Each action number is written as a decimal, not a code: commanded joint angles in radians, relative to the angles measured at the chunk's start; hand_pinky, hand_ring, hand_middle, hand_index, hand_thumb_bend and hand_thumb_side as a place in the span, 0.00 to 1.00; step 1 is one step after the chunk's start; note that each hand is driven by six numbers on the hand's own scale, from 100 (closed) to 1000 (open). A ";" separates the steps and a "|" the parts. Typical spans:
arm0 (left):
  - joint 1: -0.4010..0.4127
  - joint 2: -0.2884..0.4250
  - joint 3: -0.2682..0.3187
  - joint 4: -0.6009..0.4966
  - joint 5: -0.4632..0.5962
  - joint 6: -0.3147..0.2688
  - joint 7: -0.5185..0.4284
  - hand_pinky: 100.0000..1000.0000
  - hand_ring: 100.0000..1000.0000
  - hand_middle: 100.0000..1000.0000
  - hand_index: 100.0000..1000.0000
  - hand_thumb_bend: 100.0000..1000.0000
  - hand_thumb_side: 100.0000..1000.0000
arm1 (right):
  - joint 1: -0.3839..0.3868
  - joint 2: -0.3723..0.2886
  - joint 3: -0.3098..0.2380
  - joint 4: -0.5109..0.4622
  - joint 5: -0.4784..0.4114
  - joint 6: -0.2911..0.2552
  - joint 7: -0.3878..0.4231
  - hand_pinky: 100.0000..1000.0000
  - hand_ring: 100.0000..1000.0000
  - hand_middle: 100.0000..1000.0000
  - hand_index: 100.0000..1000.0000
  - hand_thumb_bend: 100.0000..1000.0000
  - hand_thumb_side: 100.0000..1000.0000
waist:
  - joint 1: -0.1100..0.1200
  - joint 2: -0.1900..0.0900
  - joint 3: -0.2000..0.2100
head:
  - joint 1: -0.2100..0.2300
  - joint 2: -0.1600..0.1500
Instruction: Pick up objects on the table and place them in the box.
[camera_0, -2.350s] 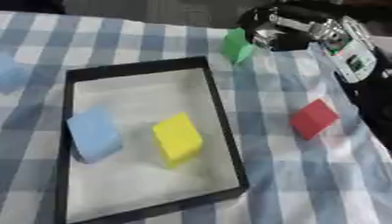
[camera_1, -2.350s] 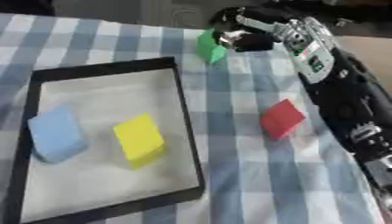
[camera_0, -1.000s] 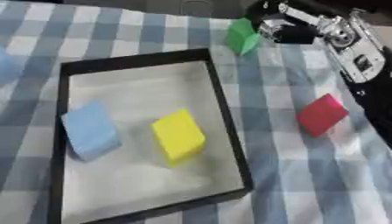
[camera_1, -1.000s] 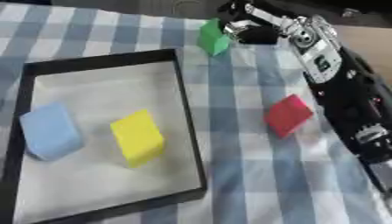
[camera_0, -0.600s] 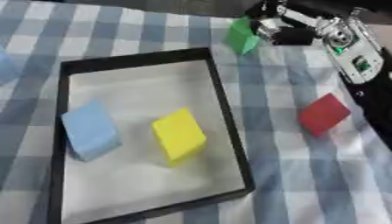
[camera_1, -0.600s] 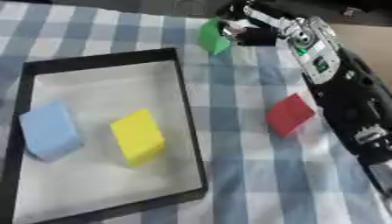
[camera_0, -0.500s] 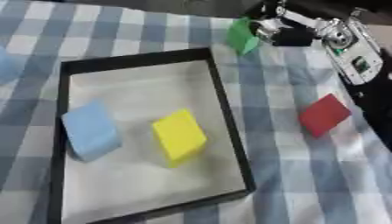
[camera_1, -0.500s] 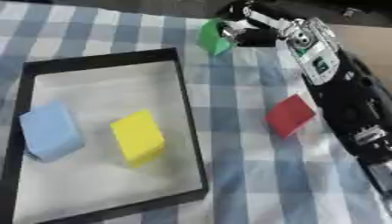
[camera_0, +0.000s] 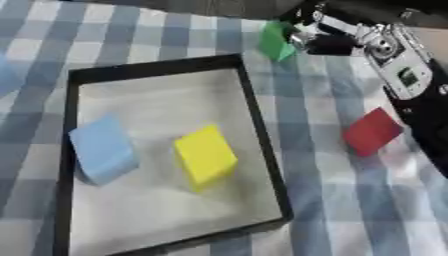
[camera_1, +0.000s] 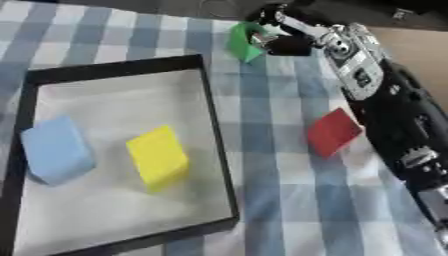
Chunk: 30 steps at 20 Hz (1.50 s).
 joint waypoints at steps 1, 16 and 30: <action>-0.002 0.014 0.000 -0.001 0.004 0.001 -0.004 0.58 0.71 0.67 0.78 0.37 0.59 | -0.018 -0.013 -0.002 -0.019 0.029 0.013 -0.002 0.87 0.88 0.87 0.91 0.00 0.96 | -0.012 -0.003 -0.002 | -0.001 -0.011; -0.003 0.011 0.003 -0.003 0.006 0.001 -0.003 0.58 0.71 0.67 0.78 0.37 0.59 | -0.012 0.007 0.011 -0.018 0.098 -0.011 -0.004 0.87 0.86 0.88 0.96 0.00 0.99 | -0.014 0.006 -0.003 | 0.002 -0.015; -0.003 0.008 0.004 -0.004 0.009 0.002 -0.003 0.58 0.71 0.67 0.78 0.35 0.59 | -0.004 0.018 0.007 -0.008 0.155 -0.018 -0.056 0.84 0.82 0.83 0.89 0.00 0.92 | -0.012 0.015 -0.001 | 0.000 -0.019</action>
